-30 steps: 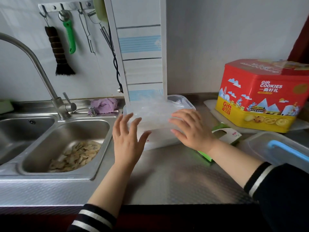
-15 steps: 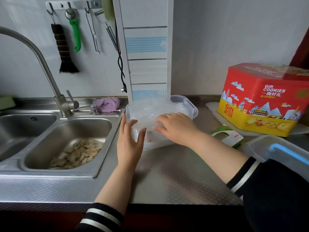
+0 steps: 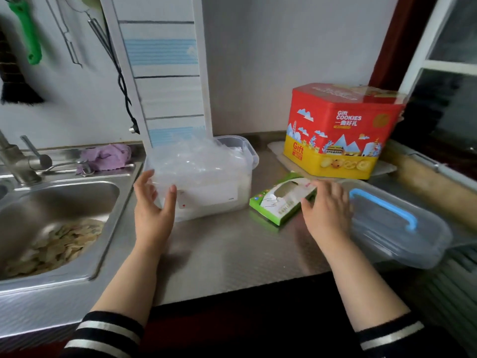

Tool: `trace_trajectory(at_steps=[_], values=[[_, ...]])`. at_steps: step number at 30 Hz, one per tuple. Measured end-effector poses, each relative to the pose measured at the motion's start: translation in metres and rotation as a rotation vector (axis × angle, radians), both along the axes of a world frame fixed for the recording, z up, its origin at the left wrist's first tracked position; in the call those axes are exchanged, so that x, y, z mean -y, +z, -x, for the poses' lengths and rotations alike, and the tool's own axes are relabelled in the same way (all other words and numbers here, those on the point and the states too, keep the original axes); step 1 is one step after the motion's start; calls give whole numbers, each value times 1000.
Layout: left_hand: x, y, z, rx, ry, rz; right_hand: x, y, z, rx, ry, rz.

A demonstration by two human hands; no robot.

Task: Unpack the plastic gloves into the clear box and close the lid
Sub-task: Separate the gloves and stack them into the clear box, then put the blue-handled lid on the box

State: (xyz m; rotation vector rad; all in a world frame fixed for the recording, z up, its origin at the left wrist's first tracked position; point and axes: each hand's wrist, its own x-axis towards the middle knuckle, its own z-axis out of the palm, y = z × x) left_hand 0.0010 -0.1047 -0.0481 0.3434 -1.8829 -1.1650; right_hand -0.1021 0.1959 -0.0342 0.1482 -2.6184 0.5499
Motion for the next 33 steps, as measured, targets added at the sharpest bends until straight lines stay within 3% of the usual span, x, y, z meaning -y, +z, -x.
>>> trace_trajectory(at_steps=[3, 5, 9, 12, 14, 16, 17, 19, 21, 23, 24, 27, 33], values=[[-9, -2, 0, 2, -6, 7, -38, -6, -2, 322, -193, -155], [-10, -3, -1, 10, 21, 21, -50, -9, 0, 409, -201, -184], [-10, -1, -4, -34, 192, 139, -58, -4, -3, 344, -149, -250], [-26, 14, -9, -224, 271, 254, -58, -6, -12, 296, -98, -295], [-55, 26, -6, -401, 187, 398, -60, -9, -20, 264, -79, -308], [-94, 36, 1, -447, -7, 453, -61, -10, -25, 231, -67, -307], [-118, 43, 4, -396, -138, 453, -63, -10, -28, 223, -60, -303], [-166, 49, 15, -127, -419, 430, -67, -12, -30, 217, -27, -260], [-202, 45, 31, 170, -703, 304, -72, -9, -24, 187, 5, -64], [-229, 38, 48, 401, -859, 118, -94, -2, -17, 114, -41, 131], [-238, 36, 57, 522, -865, 79, -109, 3, -13, 130, -80, 112], [-247, 22, 74, 762, -749, 219, -140, 4, -5, 357, -161, -158], [-259, 18, 90, 818, -627, 147, -148, -10, -3, 324, -141, -187]])
